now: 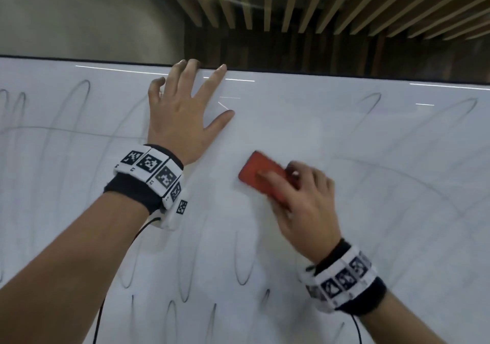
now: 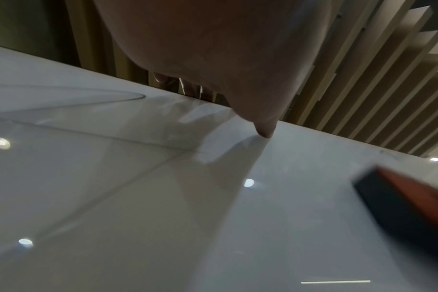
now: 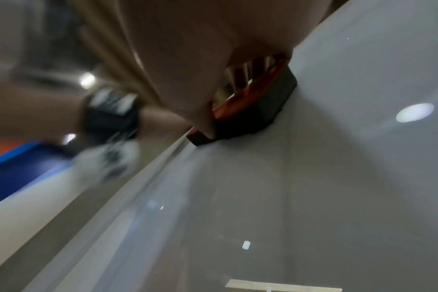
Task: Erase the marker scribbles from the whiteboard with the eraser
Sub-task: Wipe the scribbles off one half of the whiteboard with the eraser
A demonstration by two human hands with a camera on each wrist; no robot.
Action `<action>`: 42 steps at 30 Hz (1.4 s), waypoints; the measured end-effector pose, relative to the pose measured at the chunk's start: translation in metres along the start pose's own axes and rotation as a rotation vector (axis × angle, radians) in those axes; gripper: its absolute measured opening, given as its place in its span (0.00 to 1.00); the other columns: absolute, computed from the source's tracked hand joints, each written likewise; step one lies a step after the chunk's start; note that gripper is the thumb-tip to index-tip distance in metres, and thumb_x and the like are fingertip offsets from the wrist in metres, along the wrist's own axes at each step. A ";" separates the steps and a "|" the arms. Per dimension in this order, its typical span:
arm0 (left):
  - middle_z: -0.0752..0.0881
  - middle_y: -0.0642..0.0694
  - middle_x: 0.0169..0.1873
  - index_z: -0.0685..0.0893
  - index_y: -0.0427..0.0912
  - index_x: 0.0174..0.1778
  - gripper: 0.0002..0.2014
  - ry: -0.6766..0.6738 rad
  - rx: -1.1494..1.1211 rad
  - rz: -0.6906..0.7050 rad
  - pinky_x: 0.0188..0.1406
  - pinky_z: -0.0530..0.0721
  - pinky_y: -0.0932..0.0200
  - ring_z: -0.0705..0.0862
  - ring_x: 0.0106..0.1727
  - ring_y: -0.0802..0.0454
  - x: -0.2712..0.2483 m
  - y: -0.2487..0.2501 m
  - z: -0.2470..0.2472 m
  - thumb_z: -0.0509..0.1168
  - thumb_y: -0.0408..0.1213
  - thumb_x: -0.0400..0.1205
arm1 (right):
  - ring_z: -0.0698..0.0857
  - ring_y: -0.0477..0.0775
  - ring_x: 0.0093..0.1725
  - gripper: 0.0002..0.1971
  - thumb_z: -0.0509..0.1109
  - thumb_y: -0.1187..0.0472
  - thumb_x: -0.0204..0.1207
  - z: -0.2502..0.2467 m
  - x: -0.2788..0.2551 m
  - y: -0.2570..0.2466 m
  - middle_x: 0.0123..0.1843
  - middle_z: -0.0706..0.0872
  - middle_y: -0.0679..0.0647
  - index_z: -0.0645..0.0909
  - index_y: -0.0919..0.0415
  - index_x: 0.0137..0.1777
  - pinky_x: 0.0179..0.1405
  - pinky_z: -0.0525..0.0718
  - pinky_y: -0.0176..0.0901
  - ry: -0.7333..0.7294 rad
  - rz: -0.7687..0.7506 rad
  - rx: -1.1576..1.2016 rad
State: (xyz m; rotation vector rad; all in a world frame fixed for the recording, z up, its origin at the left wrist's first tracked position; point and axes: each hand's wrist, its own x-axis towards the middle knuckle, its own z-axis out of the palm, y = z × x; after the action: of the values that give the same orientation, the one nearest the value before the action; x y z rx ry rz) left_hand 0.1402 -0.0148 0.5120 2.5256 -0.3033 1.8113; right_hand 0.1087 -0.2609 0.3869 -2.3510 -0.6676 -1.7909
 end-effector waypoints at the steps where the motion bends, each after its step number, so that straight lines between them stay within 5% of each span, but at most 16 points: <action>1: 0.64 0.41 0.85 0.55 0.61 0.89 0.32 -0.001 -0.003 -0.005 0.81 0.60 0.35 0.60 0.87 0.41 -0.001 0.001 0.001 0.50 0.66 0.88 | 0.80 0.68 0.56 0.25 0.75 0.56 0.75 -0.011 0.019 0.018 0.65 0.81 0.64 0.84 0.48 0.74 0.57 0.72 0.57 0.086 0.093 -0.006; 6: 0.63 0.41 0.86 0.56 0.61 0.89 0.32 0.017 -0.040 -0.060 0.83 0.58 0.33 0.59 0.88 0.41 -0.004 0.012 0.003 0.50 0.64 0.89 | 0.77 0.71 0.63 0.28 0.70 0.50 0.79 -0.056 0.075 0.092 0.70 0.76 0.67 0.78 0.48 0.80 0.65 0.71 0.55 0.433 0.610 0.037; 7: 0.63 0.40 0.86 0.57 0.60 0.88 0.31 0.020 -0.053 -0.074 0.83 0.58 0.32 0.59 0.88 0.41 -0.004 0.014 0.003 0.51 0.64 0.89 | 0.77 0.71 0.63 0.28 0.70 0.51 0.78 -0.052 0.073 0.082 0.70 0.77 0.67 0.78 0.49 0.80 0.64 0.71 0.56 0.407 0.596 0.027; 10: 0.67 0.39 0.83 0.62 0.57 0.86 0.30 0.033 -0.055 -0.121 0.84 0.56 0.32 0.62 0.87 0.39 0.001 0.024 0.001 0.52 0.64 0.88 | 0.77 0.67 0.61 0.25 0.72 0.55 0.78 -0.023 0.044 0.032 0.67 0.80 0.65 0.81 0.51 0.76 0.59 0.75 0.61 0.146 0.118 -0.048; 12: 0.70 0.37 0.80 0.67 0.53 0.82 0.28 0.057 -0.066 -0.166 0.85 0.55 0.31 0.64 0.86 0.37 0.008 0.035 -0.002 0.53 0.61 0.88 | 0.78 0.66 0.60 0.22 0.73 0.54 0.80 -0.022 0.031 0.024 0.68 0.81 0.61 0.82 0.48 0.75 0.57 0.75 0.59 0.015 -0.051 -0.117; 14: 0.71 0.37 0.80 0.68 0.52 0.82 0.27 0.066 -0.110 -0.172 0.85 0.55 0.31 0.63 0.86 0.38 0.015 0.046 -0.002 0.55 0.58 0.88 | 0.78 0.67 0.60 0.24 0.72 0.53 0.80 -0.040 0.045 0.053 0.67 0.79 0.62 0.80 0.48 0.77 0.58 0.73 0.57 0.123 0.085 -0.090; 18: 0.70 0.41 0.82 0.66 0.54 0.85 0.26 0.049 -0.131 -0.036 0.84 0.58 0.33 0.63 0.87 0.40 0.017 0.070 0.005 0.54 0.55 0.89 | 0.77 0.72 0.62 0.30 0.69 0.52 0.79 -0.068 0.074 0.104 0.69 0.76 0.69 0.75 0.51 0.82 0.63 0.73 0.60 0.413 0.650 -0.006; 19: 0.72 0.41 0.81 0.67 0.55 0.84 0.26 0.056 -0.145 -0.045 0.83 0.60 0.33 0.64 0.86 0.40 0.017 0.072 0.007 0.54 0.55 0.89 | 0.78 0.74 0.61 0.30 0.68 0.52 0.79 -0.061 0.073 0.091 0.69 0.76 0.70 0.74 0.52 0.82 0.61 0.74 0.61 0.382 0.599 -0.052; 22: 0.73 0.42 0.79 0.68 0.56 0.83 0.26 0.070 -0.138 -0.069 0.81 0.62 0.35 0.67 0.84 0.42 0.019 0.071 0.009 0.53 0.58 0.89 | 0.79 0.71 0.60 0.25 0.69 0.54 0.81 -0.021 0.046 0.029 0.68 0.79 0.66 0.76 0.51 0.78 0.58 0.74 0.61 0.147 0.119 -0.118; 24: 0.72 0.42 0.79 0.66 0.56 0.83 0.26 0.060 -0.127 -0.055 0.81 0.62 0.35 0.67 0.85 0.42 0.018 0.068 0.009 0.52 0.58 0.89 | 0.79 0.68 0.60 0.22 0.69 0.54 0.83 -0.018 0.032 0.021 0.68 0.79 0.62 0.79 0.49 0.76 0.59 0.76 0.61 0.039 0.011 -0.144; 30: 0.71 0.42 0.80 0.66 0.56 0.84 0.26 0.070 -0.118 -0.052 0.81 0.62 0.35 0.66 0.85 0.42 0.015 0.067 0.008 0.51 0.58 0.90 | 0.77 0.73 0.62 0.30 0.69 0.53 0.79 -0.071 0.067 0.110 0.68 0.76 0.71 0.73 0.54 0.82 0.62 0.74 0.62 0.395 0.634 -0.077; 31: 0.71 0.42 0.80 0.66 0.56 0.84 0.26 0.070 -0.116 -0.056 0.80 0.62 0.35 0.66 0.85 0.42 0.015 0.068 0.008 0.51 0.57 0.90 | 0.77 0.73 0.62 0.29 0.69 0.54 0.80 -0.068 0.067 0.106 0.68 0.76 0.71 0.73 0.54 0.82 0.62 0.73 0.61 0.388 0.646 -0.118; 35: 0.71 0.42 0.80 0.66 0.55 0.84 0.25 0.065 -0.115 -0.064 0.80 0.62 0.35 0.66 0.85 0.41 0.016 0.072 0.009 0.51 0.57 0.90 | 0.79 0.70 0.60 0.23 0.69 0.55 0.82 -0.033 0.037 0.058 0.68 0.79 0.67 0.77 0.52 0.77 0.58 0.72 0.60 0.122 0.084 -0.208; 37: 0.71 0.42 0.80 0.65 0.55 0.84 0.25 0.061 -0.114 -0.067 0.80 0.62 0.34 0.65 0.85 0.41 0.016 0.072 0.010 0.51 0.57 0.90 | 0.79 0.69 0.60 0.21 0.70 0.54 0.83 -0.035 0.028 0.060 0.67 0.80 0.64 0.80 0.50 0.76 0.58 0.73 0.60 0.027 -0.039 -0.221; 39: 0.71 0.42 0.80 0.65 0.55 0.84 0.25 0.064 -0.115 -0.072 0.79 0.62 0.34 0.65 0.85 0.41 0.016 0.073 0.011 0.51 0.56 0.90 | 0.79 0.69 0.59 0.24 0.70 0.54 0.82 -0.050 0.036 0.084 0.67 0.79 0.65 0.78 0.50 0.78 0.57 0.73 0.59 0.116 0.093 -0.194; 42: 0.71 0.42 0.79 0.66 0.54 0.83 0.25 0.080 -0.126 -0.079 0.79 0.63 0.35 0.65 0.85 0.41 0.016 0.073 0.011 0.52 0.56 0.91 | 0.77 0.69 0.60 0.27 0.68 0.52 0.82 -0.071 0.052 0.118 0.68 0.76 0.68 0.74 0.52 0.81 0.60 0.73 0.59 0.342 0.483 -0.125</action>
State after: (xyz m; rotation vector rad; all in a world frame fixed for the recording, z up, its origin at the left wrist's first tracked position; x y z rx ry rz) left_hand 0.1426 -0.0903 0.5161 2.3406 -0.3007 1.7984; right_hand 0.1046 -0.3772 0.4774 -1.9635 0.0555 -1.9577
